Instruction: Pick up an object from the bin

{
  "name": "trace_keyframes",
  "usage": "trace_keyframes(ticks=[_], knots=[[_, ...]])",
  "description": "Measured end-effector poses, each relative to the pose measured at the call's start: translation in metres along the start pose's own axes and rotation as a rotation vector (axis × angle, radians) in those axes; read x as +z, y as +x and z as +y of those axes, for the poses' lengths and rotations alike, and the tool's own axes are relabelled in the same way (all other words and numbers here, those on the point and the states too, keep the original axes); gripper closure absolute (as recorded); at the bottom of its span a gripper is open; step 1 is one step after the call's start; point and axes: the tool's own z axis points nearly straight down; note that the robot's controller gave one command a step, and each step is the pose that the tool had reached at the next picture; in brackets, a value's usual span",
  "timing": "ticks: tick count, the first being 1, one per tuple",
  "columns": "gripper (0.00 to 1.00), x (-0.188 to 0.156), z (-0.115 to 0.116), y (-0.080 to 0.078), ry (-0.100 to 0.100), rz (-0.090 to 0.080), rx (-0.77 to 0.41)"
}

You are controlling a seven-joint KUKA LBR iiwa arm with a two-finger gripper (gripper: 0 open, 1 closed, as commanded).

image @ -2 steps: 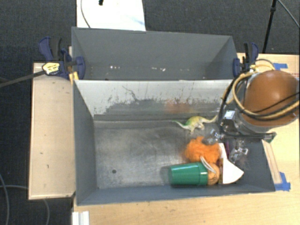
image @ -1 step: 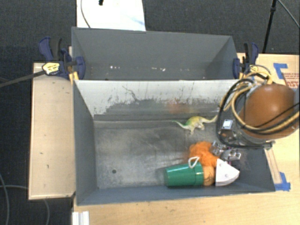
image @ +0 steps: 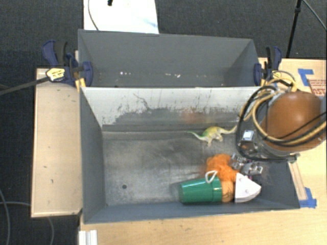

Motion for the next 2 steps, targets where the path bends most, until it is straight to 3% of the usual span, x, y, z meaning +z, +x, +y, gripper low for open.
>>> trace_keyframes(ticks=[1,2], knots=[[1.00,-0.046,-0.005,0.005,-0.044,0.020,-0.012],[1.00,-0.019,0.016,-0.021,-0.025,0.015,-0.015]])
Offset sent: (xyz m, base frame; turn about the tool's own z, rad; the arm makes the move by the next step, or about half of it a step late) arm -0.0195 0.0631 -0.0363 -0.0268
